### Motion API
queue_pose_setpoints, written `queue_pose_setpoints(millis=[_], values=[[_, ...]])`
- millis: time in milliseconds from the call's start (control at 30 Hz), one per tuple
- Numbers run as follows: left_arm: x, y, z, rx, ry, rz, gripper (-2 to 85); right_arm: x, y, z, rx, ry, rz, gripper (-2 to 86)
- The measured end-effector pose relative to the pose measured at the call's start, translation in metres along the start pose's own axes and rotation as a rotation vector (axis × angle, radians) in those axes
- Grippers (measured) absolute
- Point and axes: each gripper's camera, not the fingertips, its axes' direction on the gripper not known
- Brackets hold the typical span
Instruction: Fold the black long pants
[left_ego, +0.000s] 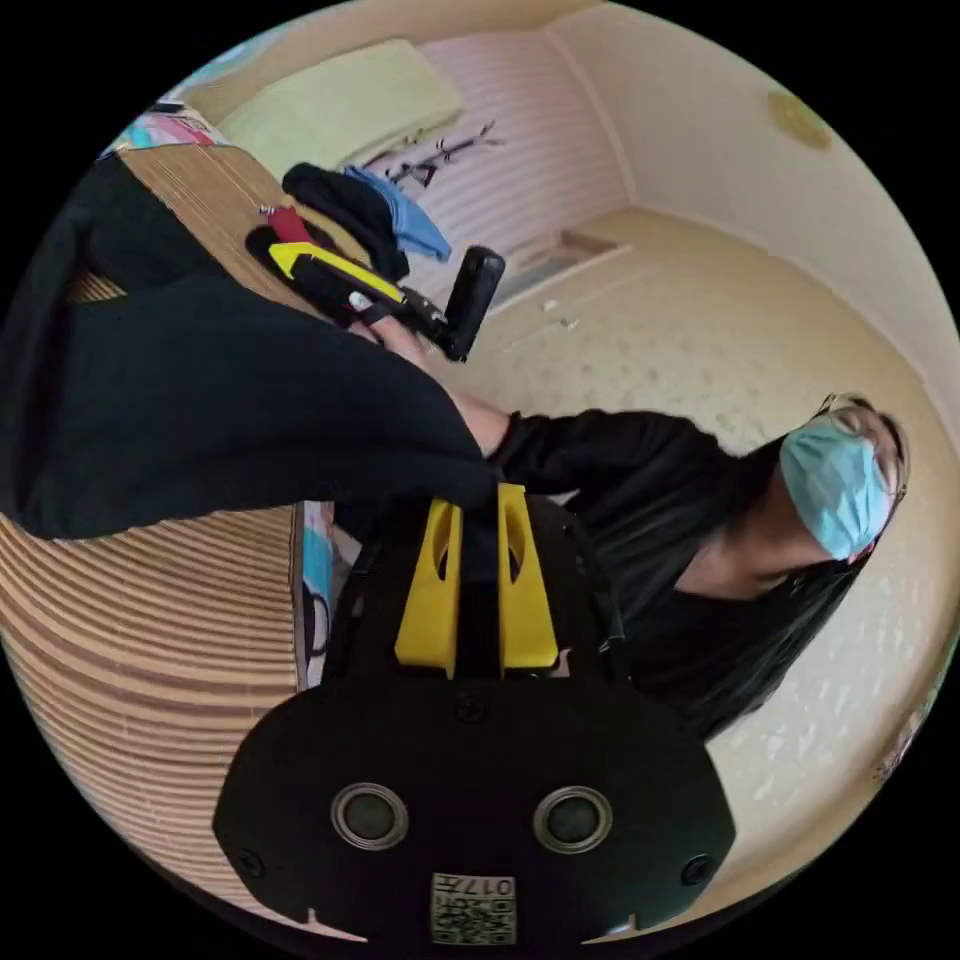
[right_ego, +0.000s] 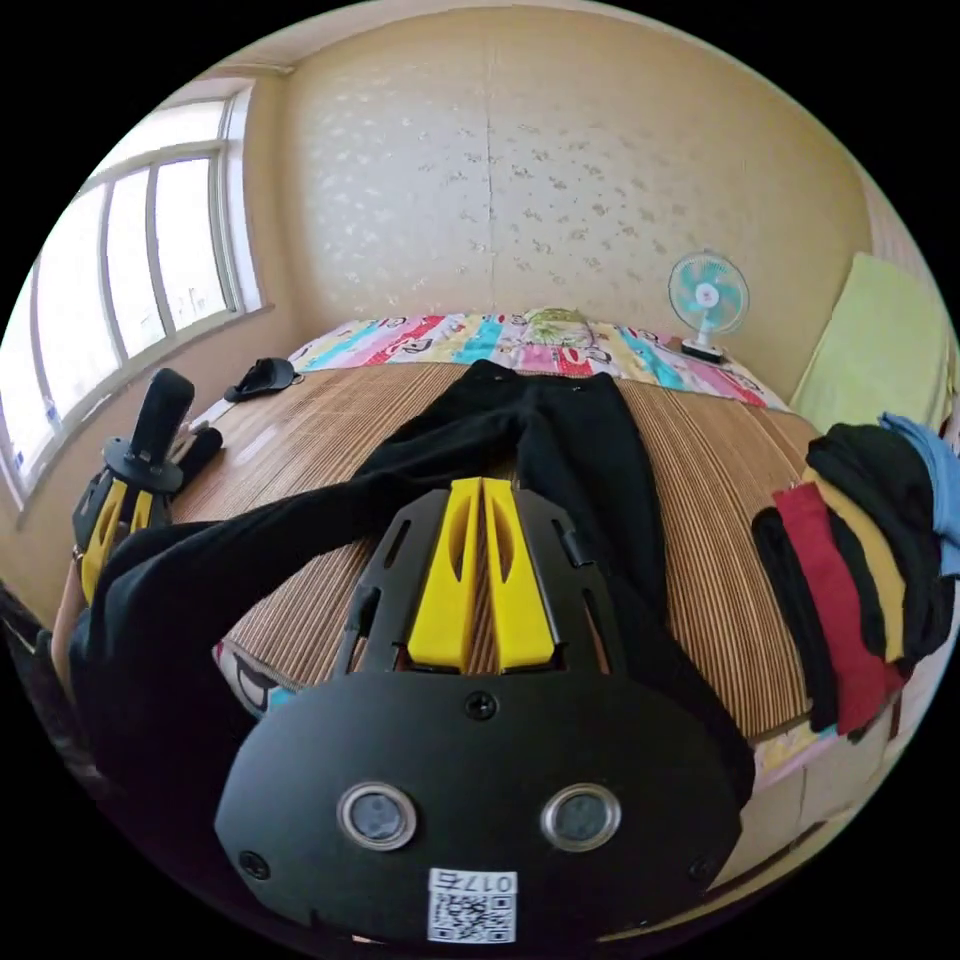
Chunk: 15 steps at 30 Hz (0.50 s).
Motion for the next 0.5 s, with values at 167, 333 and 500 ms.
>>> queue_pose_setpoints(millis=[167, 333, 500], values=[[-0.069, 0.019, 0.04, -0.194, -0.04, -0.362, 8.1, 0.046, 0.086, -0.021, -0.18, -0.204, 0.183, 8.2], [-0.098, 0.025, 0.054, -0.247, -0.027, -0.456, 5.0, 0.028, 0.116, 0.014, -0.242, -0.529, 0.198, 12.6], [-0.095, 0.033, 0.061, -0.275, -0.027, -0.407, 4.7, 0.014, 0.119, 0.034, -0.257, -0.616, 0.225, 6.1]])
